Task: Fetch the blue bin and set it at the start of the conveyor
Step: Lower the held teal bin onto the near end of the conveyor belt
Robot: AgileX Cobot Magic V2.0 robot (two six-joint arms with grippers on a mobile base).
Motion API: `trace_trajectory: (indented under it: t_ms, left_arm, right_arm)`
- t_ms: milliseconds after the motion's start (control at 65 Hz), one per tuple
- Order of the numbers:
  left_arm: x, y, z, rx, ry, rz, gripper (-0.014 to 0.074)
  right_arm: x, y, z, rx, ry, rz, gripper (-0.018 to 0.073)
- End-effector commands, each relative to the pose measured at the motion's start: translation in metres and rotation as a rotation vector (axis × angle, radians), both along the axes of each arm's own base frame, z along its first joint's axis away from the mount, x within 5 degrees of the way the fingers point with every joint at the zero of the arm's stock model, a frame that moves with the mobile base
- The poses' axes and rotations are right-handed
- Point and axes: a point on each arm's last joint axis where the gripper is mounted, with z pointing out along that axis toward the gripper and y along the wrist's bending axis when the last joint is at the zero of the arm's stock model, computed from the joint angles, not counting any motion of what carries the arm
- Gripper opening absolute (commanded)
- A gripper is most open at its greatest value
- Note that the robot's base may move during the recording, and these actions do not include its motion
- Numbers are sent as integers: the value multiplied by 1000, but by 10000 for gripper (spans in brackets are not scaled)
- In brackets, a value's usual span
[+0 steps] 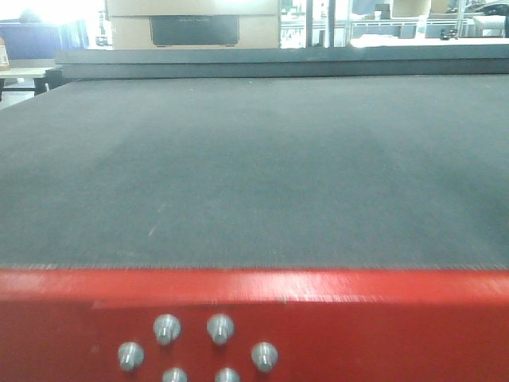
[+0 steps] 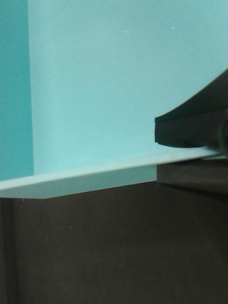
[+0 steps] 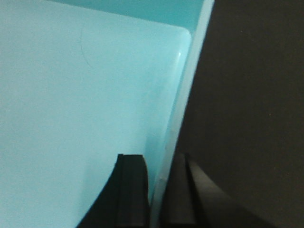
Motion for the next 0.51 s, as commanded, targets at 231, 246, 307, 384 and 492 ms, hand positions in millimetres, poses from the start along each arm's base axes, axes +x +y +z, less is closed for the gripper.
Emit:
trace_trajectory:
  t_ms: [231, 246, 307, 384, 492]
  left_arm:
    - [-6, -2, 12, -54, -69, -30, -111]
    - [-6, -2, 12, -54, -69, -30, -111]
    - [-6, -2, 12, -54, -69, -30, -111]
    - [-6, -2, 12, -54, -69, -30, -111]
    - [-6, -2, 12, -54, -69, -30, -111]
  right_arm:
    - [-4, 1, 9, 6, -57, 22, -152]
    - [-4, 1, 9, 6, -57, 22, -152]
    - [-4, 1, 9, 6, -57, 22, -152]
    - [-4, 1, 9, 6, -57, 22, -152]
    - [-4, 1, 9, 6, -57, 22, -152]
